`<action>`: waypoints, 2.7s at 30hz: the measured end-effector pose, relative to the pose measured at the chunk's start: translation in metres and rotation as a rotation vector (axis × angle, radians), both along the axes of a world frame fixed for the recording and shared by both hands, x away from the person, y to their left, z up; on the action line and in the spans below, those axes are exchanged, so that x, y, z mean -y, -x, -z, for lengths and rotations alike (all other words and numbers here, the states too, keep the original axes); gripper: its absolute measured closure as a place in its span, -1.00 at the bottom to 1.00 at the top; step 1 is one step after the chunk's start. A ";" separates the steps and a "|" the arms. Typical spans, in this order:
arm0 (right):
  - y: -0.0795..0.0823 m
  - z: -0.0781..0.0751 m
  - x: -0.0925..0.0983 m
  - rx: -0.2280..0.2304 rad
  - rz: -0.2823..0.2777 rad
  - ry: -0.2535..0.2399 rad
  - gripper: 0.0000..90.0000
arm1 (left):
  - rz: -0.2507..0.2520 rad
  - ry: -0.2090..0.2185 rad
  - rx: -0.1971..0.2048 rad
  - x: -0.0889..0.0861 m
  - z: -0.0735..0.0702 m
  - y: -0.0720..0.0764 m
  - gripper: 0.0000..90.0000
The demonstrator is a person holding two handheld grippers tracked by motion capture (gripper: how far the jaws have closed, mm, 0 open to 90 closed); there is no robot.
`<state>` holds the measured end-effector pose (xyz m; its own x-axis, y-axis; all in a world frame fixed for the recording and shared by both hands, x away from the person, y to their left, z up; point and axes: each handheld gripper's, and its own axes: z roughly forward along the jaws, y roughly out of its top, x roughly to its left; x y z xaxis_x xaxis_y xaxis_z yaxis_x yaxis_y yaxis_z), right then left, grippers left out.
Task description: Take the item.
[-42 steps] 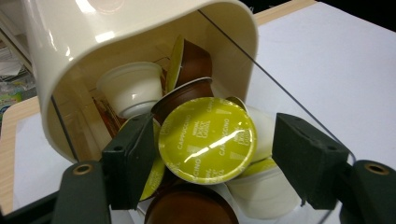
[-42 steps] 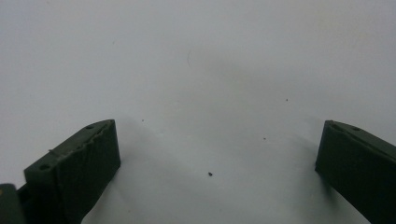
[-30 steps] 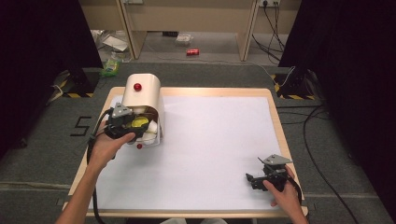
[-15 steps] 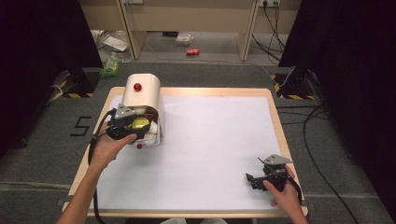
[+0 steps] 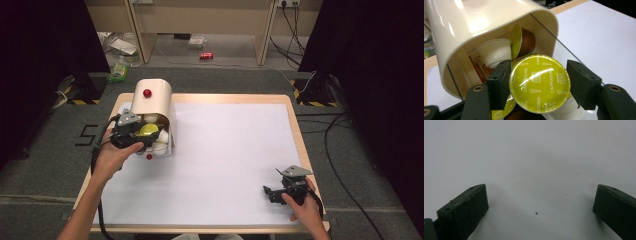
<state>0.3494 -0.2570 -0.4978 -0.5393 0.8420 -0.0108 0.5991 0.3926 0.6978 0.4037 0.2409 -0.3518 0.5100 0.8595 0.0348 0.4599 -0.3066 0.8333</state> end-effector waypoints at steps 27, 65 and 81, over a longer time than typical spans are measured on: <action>0.000 0.000 0.000 0.000 0.000 -0.001 -1.00 | -0.049 0.023 0.044 -0.055 -0.032 0.025 -0.15; 0.000 0.000 0.000 0.000 0.001 -0.001 -1.00 | -0.235 0.050 -0.041 -0.115 0.051 0.028 -0.15; 0.000 0.000 0.000 -0.001 0.000 -0.001 -1.00 | -0.268 0.053 -0.084 -0.119 0.078 0.012 -0.15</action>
